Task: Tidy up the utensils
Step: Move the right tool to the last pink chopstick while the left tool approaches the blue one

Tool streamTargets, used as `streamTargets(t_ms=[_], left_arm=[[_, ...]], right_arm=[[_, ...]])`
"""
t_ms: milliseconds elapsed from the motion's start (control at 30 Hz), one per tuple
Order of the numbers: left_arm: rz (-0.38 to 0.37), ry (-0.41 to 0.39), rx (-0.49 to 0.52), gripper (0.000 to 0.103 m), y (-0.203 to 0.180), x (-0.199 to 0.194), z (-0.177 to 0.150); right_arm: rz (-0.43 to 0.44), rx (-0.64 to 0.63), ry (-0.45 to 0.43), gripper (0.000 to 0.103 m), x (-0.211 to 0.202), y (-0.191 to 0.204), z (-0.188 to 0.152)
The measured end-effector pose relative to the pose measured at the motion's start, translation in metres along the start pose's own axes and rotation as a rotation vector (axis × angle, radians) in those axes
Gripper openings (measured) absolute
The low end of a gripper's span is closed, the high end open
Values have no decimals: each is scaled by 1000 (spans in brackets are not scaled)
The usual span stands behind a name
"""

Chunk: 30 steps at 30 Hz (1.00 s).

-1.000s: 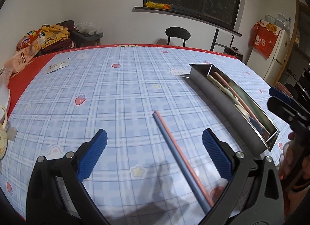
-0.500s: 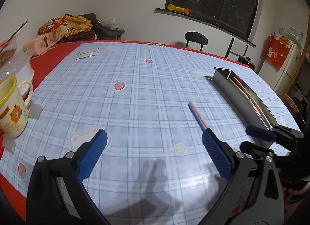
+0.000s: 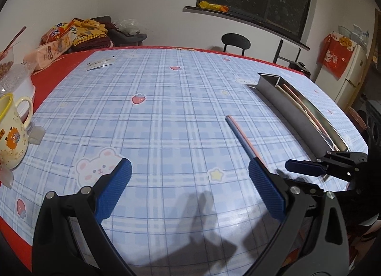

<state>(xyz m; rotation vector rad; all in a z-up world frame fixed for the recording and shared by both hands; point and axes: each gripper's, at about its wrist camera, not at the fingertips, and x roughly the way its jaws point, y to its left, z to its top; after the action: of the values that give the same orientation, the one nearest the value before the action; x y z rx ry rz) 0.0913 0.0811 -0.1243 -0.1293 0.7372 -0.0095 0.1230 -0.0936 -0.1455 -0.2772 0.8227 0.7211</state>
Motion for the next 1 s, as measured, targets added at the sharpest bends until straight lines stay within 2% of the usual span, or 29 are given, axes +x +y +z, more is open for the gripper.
streamTargets(t_ms=[467, 567, 733, 833, 1000], left_arm=[[-1, 12, 10, 97, -3, 2, -2], [7, 12, 18, 97, -4, 2, -2], [16, 45, 32, 97, -7, 9, -1], [14, 107, 69, 97, -12, 21, 3], [52, 129, 177, 97, -33, 28, 3]], right_arm=[[-24, 21, 16, 31, 3, -5, 1], [-55, 33, 12, 29, 3, -7, 1], [-55, 78, 11, 22, 3, -17, 1], [-36, 145, 8, 17, 3, -29, 0], [-11, 231, -2, 11, 0, -46, -4]])
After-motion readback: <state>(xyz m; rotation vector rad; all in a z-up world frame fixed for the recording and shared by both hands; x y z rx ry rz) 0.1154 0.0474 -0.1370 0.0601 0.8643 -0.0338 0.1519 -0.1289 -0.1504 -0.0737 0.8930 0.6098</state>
